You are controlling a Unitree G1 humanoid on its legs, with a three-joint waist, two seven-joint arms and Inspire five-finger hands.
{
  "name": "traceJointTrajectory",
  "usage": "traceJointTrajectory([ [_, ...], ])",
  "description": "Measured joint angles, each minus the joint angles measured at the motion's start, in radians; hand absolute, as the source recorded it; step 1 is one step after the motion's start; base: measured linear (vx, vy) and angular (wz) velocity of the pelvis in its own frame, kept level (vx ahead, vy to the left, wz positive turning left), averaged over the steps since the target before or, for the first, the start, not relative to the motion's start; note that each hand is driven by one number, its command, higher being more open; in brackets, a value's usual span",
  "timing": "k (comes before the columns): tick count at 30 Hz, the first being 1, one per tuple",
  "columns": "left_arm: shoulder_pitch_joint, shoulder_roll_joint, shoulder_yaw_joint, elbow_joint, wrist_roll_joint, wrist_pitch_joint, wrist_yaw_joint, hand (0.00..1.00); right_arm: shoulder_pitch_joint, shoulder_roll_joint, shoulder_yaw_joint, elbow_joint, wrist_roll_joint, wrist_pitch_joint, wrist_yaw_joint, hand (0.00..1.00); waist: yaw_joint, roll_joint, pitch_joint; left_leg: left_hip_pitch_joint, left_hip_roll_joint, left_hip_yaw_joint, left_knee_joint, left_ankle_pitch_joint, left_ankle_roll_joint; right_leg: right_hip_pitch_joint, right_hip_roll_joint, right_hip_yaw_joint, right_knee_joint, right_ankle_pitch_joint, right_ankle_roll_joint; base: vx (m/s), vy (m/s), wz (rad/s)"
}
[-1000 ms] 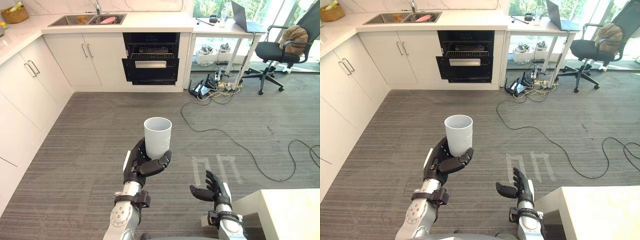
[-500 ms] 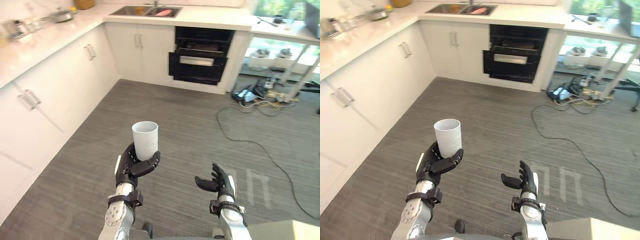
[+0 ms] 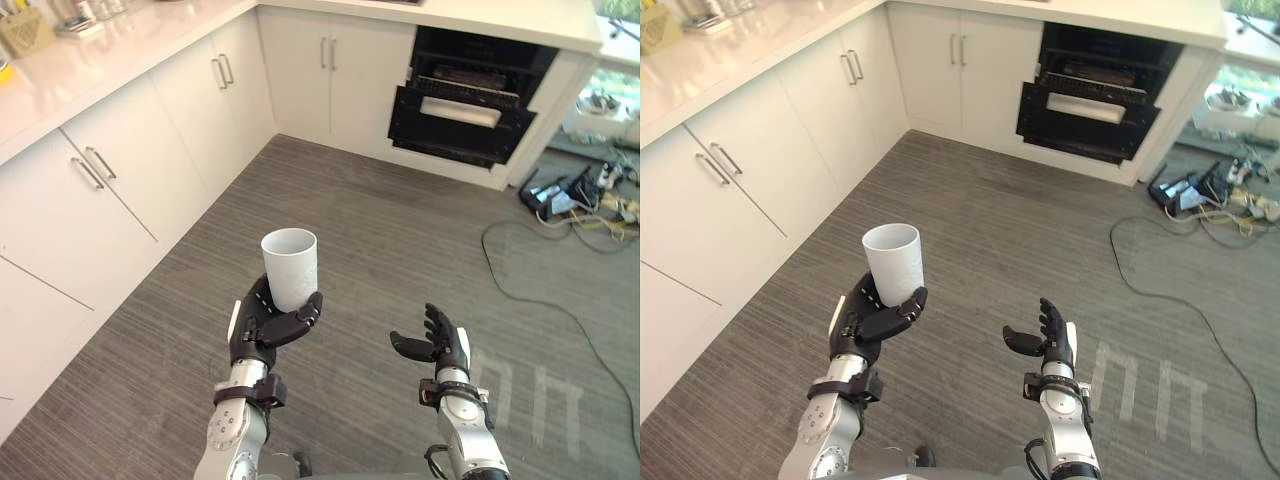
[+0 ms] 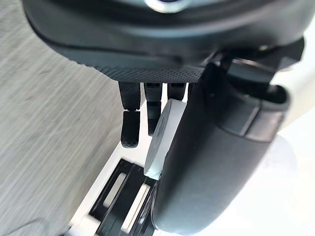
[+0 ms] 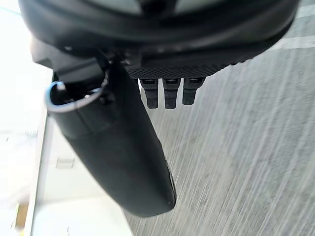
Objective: Walk over to the sink, pick up the cup, carry it to the dishwasher, place the cup inside the dishwasher, then close the dishwasher door
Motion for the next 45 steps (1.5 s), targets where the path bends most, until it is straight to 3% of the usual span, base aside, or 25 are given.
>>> traceJointTrajectory([
  [4, -0.001, -0.002, 0.002, 0.000, 0.000, -0.001, 0.002, 0.30, 0.008, 0.002, 0.015, -0.060, -0.003, -0.002, 0.016, 0.90, -0.007, 0.016, 0.010, 0.094, 0.029, -0.059, -0.082, -0.002, -0.004, -0.121, 0.111, 0.007, -0.162, -0.007, -0.006, 0.43, -0.061, 0.64],
  [5, -0.001, -0.002, 0.001, -0.001, 0.000, -0.002, 0.002, 0.30, 0.017, 0.002, 0.019, -0.081, -0.003, -0.004, 0.018, 0.90, -0.017, 0.011, 0.007, 0.113, 0.030, -0.072, -0.084, -0.022, -0.040, -0.124, 0.148, 0.025, -0.322, 0.055, -0.014, 0.47, -0.108, 1.00],
  [6, -0.004, -0.010, -0.001, 0.015, 0.000, -0.002, 0.000, 0.30, 0.031, -0.008, 0.022, -0.096, -0.004, -0.009, 0.018, 0.90, -0.030, 0.031, 0.003, 0.135, 0.051, -0.097, -0.071, -0.068, -0.090, -0.114, 0.169, 0.030, -0.367, 0.178, -0.020, 0.48, -0.099, 0.88],
  [7, 0.002, -0.032, -0.005, 0.027, 0.000, 0.003, 0.000, 0.30, 0.035, -0.018, 0.023, -0.094, -0.004, -0.006, 0.018, 0.90, -0.017, 0.053, -0.009, 0.137, 0.077, -0.104, -0.051, -0.072, -0.098, -0.094, 0.184, 0.015, -0.369, 0.159, -0.033, 0.49, -0.100, 0.52],
  [10, 0.011, -0.061, -0.010, 0.026, 0.001, 0.006, 0.000, 0.30, 0.078, -0.009, 0.030, -0.153, -0.004, -0.005, 0.018, 0.90, -0.013, 0.058, -0.010, 0.057, 0.116, -0.098, 0.216, -0.018, -0.129, 0.012, 0.210, -0.015, -0.432, 0.132, -0.056, 0.47, -0.146, 0.19],
  [12, 0.027, -0.071, -0.017, 0.008, -0.001, 0.006, -0.003, 0.30, 0.128, -0.011, 0.066, -0.236, -0.004, -0.005, 0.015, 0.90, 0.008, 0.058, -0.007, -0.061, 0.178, -0.037, 0.571, 0.099, -0.121, 0.155, 0.231, 0.001, -0.538, 0.128, -0.063, 0.47, -0.091, -0.24],
  [13, 0.035, -0.071, -0.024, -0.008, -0.001, 0.006, -0.013, 0.30, 0.142, -0.006, 0.073, -0.278, -0.003, -0.006, 0.011, 0.90, 0.023, 0.059, -0.007, -0.115, 0.213, 0.012, 0.687, 0.068, -0.118, 0.229, 0.240, 0.016, -0.592, 0.128, -0.063, 0.40, -0.035, -0.38],
  [15, 0.047, -0.071, -0.030, -0.037, -0.001, 0.005, -0.029, 0.30, 0.140, 0.000, 0.075, -0.321, -0.003, -0.012, 0.004, 0.90, 0.036, 0.056, -0.007, -0.200, 0.235, 0.056, 0.707, 0.013, -0.101, 0.294, 0.240, 0.034, -0.650, 0.127, -0.063, 0.32, 0.022, -0.32],
  [19, 0.050, -0.071, -0.021, -0.045, -0.001, 0.002, -0.031, 0.30, 0.123, -0.001, 0.075, -0.325, -0.003, -0.016, -0.003, 0.90, 0.067, 0.050, -0.003, -0.310, 0.190, 0.056, 0.432, -0.031, -0.080, 0.364, 0.206, 0.068, -0.709, 0.104, -0.030, 0.28, 0.143, -0.26],
  [20, 0.051, -0.071, -0.018, -0.045, -0.001, 0.003, -0.031, 0.30, 0.124, -0.003, 0.071, -0.318, -0.003, -0.016, -0.004, 0.90, 0.066, 0.043, 0.001, -0.322, 0.152, 0.044, 0.294, -0.003, -0.094, 0.380, 0.180, 0.069, -0.710, 0.083, -0.005, 0.29, 0.231, 0.02],
  [21, 0.051, -0.071, -0.018, -0.045, 0.000, 0.002, -0.030, 0.30, 0.122, -0.005, 0.060, -0.299, -0.003, -0.017, -0.003, 0.90, 0.065, 0.045, 0.000, -0.321, 0.119, 0.030, 0.169, 0.080, -0.093, 0.391, 0.162, 0.073, -0.708, 0.056, 0.024, 0.30, 0.258, -0.07],
  [22, 0.053, -0.072, -0.018, -0.045, 0.000, 0.003, -0.029, 0.30, 0.119, -0.005, 0.059, -0.279, -0.003, -0.016, -0.003, 0.90, 0.067, 0.044, -0.001, -0.307, 0.111, 0.029, 0.159, 0.140, -0.085, 0.402, 0.150, 0.082, -0.707, 0.042, 0.035, 0.30, 0.282, -0.16],
  [23, 0.050, -0.061, -0.013, -0.046, 0.000, 0.002, -0.025, 0.30, 0.112, -0.001, 0.060, -0.243, -0.002, -0.011, -0.004, 0.90, 0.068, 0.030, -0.006, -0.304, 0.086, 0.045, 0.194, 0.150, -0.040, 0.419, 0.119, 0.096, -0.708, 0.021, 0.050, 0.48, 0.430, -0.24],
  [25, 0.047, -0.051, -0.012, -0.047, 0.001, 0.003, -0.020, 0.30, 0.120, 0.015, 0.069, -0.230, -0.003, -0.003, -0.001, 0.90, 0.075, 0.011, -0.009, -0.317, 0.076, 0.074, 0.280, 0.061, -0.007, 0.421, 0.086, 0.114, -0.677, 0.019, 0.050, 0.52, 0.419, -0.22],
  [27, 0.045, -0.027, -0.029, -0.047, 0.002, 0.008, -0.019, 0.30, 0.120, 0.038, 0.071, -0.230, -0.004, -0.001, 0.005, 0.90, 0.075, -0.008, -0.009, -0.268, 0.051, 0.102, 0.274, 0.009, 0.010, 0.353, 0.055, 0.127, -0.480, 0.019, 0.058, 0.43, 0.321, -0.17],
  [29, 0.043, 0.003, -0.042, -0.047, 0.004, 0.011, -0.019, 0.30, 0.114, 0.059, 0.074, -0.226, -0.005, -0.001, 0.012, 0.90, 0.058, -0.031, -0.003, -0.176, 0.013, 0.109, 0.217, -0.010, 0.026, 0.234, 0.017, 0.150, -0.160, 0.048, 0.110, 0.42, 0.227, -0.02],
  [31, 0.046, 0.006, -0.040, -0.047, 0.020, 0.015, -0.018, 0.30, 0.115, 0.068, 0.087, -0.225, -0.007, -0.001, 0.016, 0.90, 0.043, -0.030, -0.003, -0.054, 0.002, 0.112, 0.148, -0.032, 0.030, 0.117, 0.032, 0.148, 0.080, 0.022, 0.069, 0.44, 0.129, -0.01],
  [33, 0.044, 0.006, -0.040, -0.057, 0.021, 0.012, -0.018, 0.30, 0.109, 0.069, 0.102, -0.225, -0.015, -0.003, 0.020, 0.90, 0.031, -0.030, -0.007, 0.024, 0.007, 0.112, 0.088, -0.037, 0.025, 0.017, 0.053, 0.103, 0.095, -0.003, 0.028, 0.33, 0.038, -0.02],
  [36, 0.038, 0.006, -0.037, -0.061, 0.021, 0.012, -0.019, 0.30, 0.099, 0.075, 0.102, -0.226, -0.026, -0.003, 0.026, 0.90, 0.021, -0.028, -0.007, 0.117, 0.037, 0.109, 0.026, -0.065, -0.016, -0.118, 0.091, 0.007, -0.118, -0.009, 0.005, 0.44, -0.035, 0.01],
  [38, 0.039, 0.008, -0.034, -0.056, 0.021, 0.011, -0.018, 0.30, 0.099, 0.073, 0.100, -0.223, -0.026, -0.003, 0.027, 0.90, 0.015, -0.039, -0.015, 0.151, 0.039, 0.101, 0.011, -0.086, -0.045, -0.129, 0.123, 0.002, -0.284, 0.046, -0.006, 0.40, -0.084, 0.19],
  [39, 0.040, 0.006, -0.037, -0.040, 0.022, 0.011, -0.018, 0.30, 0.102, 0.070, 0.102, -0.220, -0.026, -0.003, 0.026, 0.90, 0.001, -0.044, -0.022, 0.179, 0.041, 0.078, 0.009, -0.110, -0.071, -0.110, 0.141, 0.018, -0.346, 0.163, -0.034, 0.40, -0.099, 0.29],
  [40, 0.036, -0.007, -0.038, -0.016, 0.022, 0.013, -0.018, 0.30, 0.101, 0.058, 0.098, -0.211, -0.026, -0.002, 0.025, 0.90, 0.001, -0.016, -0.026, 0.195, 0.064, 0.066, 0.010, -0.119, -0.078, -0.094, 0.154, -0.002, -0.340, 0.151, -0.041, 0.60, -0.130, 0.24],
  [43, 0.039, -0.049, -0.037, -0.006, 0.024, 0.021, -0.019, 0.30, 0.117, 0.039, 0.100, -0.223, -0.025, 0.005, 0.025, 0.90, 0.000, 0.022, -0.024, 0.122, 0.143, 0.031, 0.260, -0.081, -0.100, -0.012, 0.204, -0.037, -0.372, 0.097, -0.070, 0.56, -0.161, 0.11],
  [44, 0.040, -0.058, -0.037, -0.007, 0.024, 0.021, -0.020, 0.30, 0.142, 0.039, 0.103, -0.246, -0.024, 0.005, 0.024, 0.90, 0.008, 0.027, -0.019, 0.040, 0.184, 0.015, 0.481, -0.005, -0.108, 0.062, 0.219, -0.042, -0.422, 0.088, -0.081, 0.45, -0.132, 0.07],
  [45, 0.046, -0.064, -0.039, -0.014, 0.024, 0.021, -0.023, 0.30, 0.164, 0.039, 0.104, -0.278, -0.024, 0.005, 0.018, 0.90, 0.014, 0.031, -0.010, -0.033, 0.224, 0.014, 0.660, 0.000, -0.107, 0.146, 0.238, -0.041, -0.484, 0.084, -0.084, 0.43, -0.103, -0.03],
])
